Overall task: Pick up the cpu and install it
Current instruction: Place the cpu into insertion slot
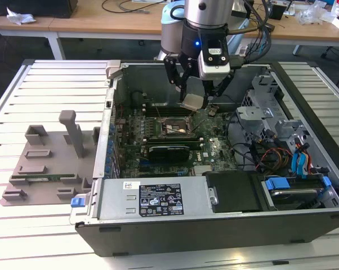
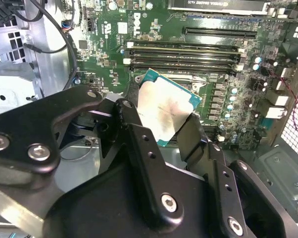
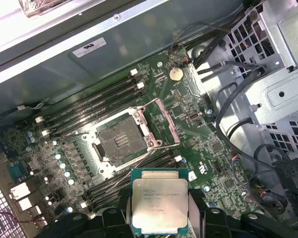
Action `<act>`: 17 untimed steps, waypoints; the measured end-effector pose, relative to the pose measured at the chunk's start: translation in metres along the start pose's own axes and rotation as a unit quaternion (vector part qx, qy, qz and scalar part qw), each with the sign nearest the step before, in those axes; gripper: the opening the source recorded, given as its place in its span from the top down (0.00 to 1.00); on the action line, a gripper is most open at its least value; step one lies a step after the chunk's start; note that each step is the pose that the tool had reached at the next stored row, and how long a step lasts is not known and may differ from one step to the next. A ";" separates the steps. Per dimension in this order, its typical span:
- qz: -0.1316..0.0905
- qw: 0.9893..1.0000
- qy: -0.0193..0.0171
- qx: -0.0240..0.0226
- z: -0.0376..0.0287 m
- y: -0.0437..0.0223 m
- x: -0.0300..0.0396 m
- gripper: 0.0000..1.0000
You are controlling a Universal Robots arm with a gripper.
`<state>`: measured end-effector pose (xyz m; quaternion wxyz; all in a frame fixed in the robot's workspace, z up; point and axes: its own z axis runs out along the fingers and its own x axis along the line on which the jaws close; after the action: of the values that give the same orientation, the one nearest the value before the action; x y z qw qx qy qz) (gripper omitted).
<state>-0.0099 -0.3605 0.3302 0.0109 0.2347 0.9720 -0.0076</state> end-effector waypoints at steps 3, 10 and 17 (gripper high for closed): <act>0.007 1.000 0.000 0.000 0.0000 0.0000 0.0000 0.45; 0.020 1.000 0.000 0.001 0.0000 0.0000 0.0000 0.45; 0.042 0.999 0.000 0.001 0.0000 0.0000 0.0000 0.45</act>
<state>-0.0099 -0.3605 0.3302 0.0106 0.2749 0.9614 -0.0081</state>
